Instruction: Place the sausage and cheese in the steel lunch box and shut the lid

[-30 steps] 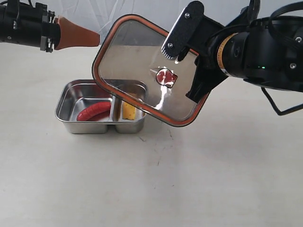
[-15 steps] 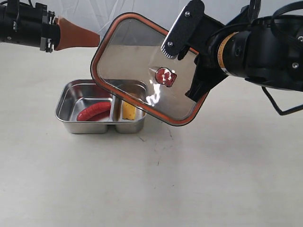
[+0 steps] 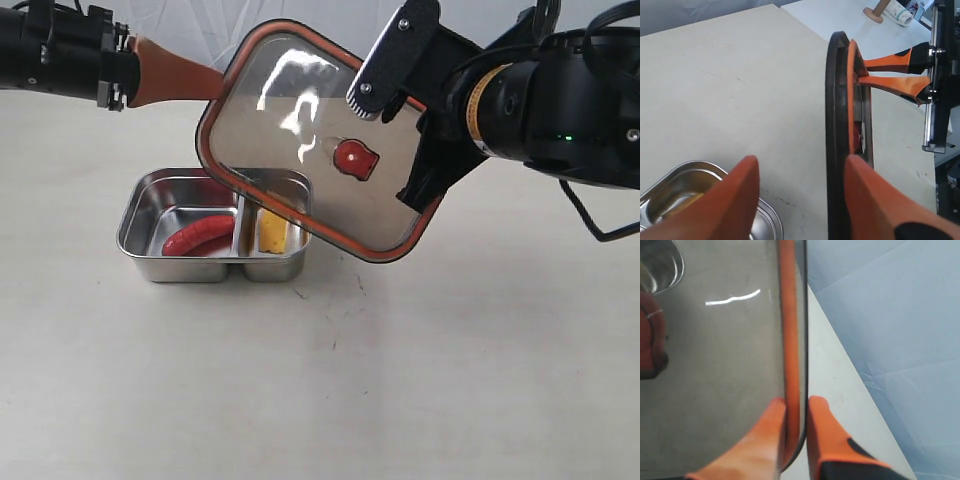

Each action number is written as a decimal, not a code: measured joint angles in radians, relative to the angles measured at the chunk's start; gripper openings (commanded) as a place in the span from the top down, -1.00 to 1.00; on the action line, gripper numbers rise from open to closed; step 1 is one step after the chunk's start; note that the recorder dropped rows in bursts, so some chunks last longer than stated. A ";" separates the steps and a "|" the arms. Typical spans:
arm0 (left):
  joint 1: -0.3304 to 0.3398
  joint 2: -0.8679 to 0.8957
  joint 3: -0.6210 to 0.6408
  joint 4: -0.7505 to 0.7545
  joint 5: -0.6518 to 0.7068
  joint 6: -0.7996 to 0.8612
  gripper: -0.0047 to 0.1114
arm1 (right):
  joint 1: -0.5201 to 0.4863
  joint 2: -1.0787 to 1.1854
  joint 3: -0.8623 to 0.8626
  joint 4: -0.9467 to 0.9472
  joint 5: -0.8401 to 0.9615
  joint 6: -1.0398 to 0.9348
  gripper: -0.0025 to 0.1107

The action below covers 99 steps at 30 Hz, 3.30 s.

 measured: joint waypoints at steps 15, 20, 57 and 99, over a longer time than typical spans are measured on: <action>0.022 0.000 0.000 -0.008 0.004 -0.008 0.05 | 0.000 0.000 0.000 0.000 -0.005 0.002 0.97; 0.022 -0.026 0.000 -0.008 0.004 -0.013 0.05 | 0.000 0.000 0.000 0.000 -0.005 0.002 0.97; -0.027 -0.040 0.000 0.016 0.005 -0.021 0.05 | 0.000 0.000 0.000 0.000 -0.028 0.004 0.97; -0.029 -0.019 0.000 0.004 0.019 0.144 0.91 | 0.000 0.000 0.000 -0.004 -0.096 0.026 0.72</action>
